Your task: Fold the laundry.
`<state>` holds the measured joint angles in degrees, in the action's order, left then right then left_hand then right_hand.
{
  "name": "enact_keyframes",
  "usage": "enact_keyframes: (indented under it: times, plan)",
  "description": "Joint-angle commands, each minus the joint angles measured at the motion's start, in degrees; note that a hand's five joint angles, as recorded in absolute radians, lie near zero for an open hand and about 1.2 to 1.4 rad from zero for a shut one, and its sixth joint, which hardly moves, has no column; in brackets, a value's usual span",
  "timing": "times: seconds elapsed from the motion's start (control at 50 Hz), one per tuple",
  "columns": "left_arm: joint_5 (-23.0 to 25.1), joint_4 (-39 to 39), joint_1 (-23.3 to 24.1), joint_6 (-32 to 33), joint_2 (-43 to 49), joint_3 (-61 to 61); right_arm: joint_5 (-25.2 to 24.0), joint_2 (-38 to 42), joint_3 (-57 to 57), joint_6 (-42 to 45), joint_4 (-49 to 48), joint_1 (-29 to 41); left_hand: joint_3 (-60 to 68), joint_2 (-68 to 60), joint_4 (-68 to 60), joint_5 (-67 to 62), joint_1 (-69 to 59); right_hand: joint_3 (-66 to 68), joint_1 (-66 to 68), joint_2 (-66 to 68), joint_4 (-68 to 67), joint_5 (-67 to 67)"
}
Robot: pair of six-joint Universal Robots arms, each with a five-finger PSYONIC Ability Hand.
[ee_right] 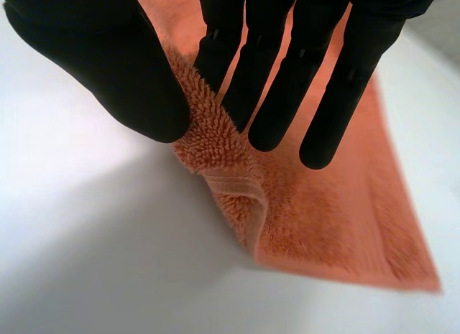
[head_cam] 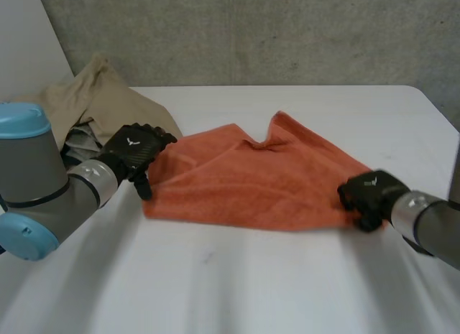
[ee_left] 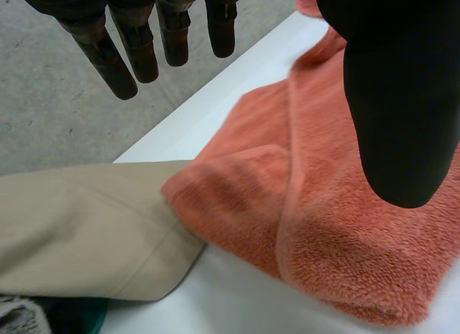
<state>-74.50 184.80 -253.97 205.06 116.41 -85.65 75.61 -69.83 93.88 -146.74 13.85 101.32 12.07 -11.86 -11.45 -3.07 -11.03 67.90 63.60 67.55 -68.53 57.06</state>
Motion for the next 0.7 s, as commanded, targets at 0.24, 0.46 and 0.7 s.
enact_keyframes:
  times: [0.24,0.46,0.7]
  plan:
    - [-0.7,-4.6,1.0,-0.5,1.3,4.4,-2.5,4.4,-17.3,0.4,7.1,2.8,-1.7,1.5,1.1,2.7,0.7,-39.7,-35.4,-39.4,40.3,-38.9]
    - [-2.2,-6.5,2.0,0.0,1.6,4.4,0.2,23.7,-40.6,-0.9,2.7,12.4,1.0,-1.2,-1.6,0.0,-2.0,-42.4,-38.1,-42.1,43.1,-41.6]
    - [-8.1,-12.1,2.3,4.3,7.5,8.5,3.8,24.5,-40.8,-2.0,5.4,13.1,11.1,-11.3,-11.7,-10.1,-12.1,-42.4,-38.1,-42.1,43.1,-41.6]
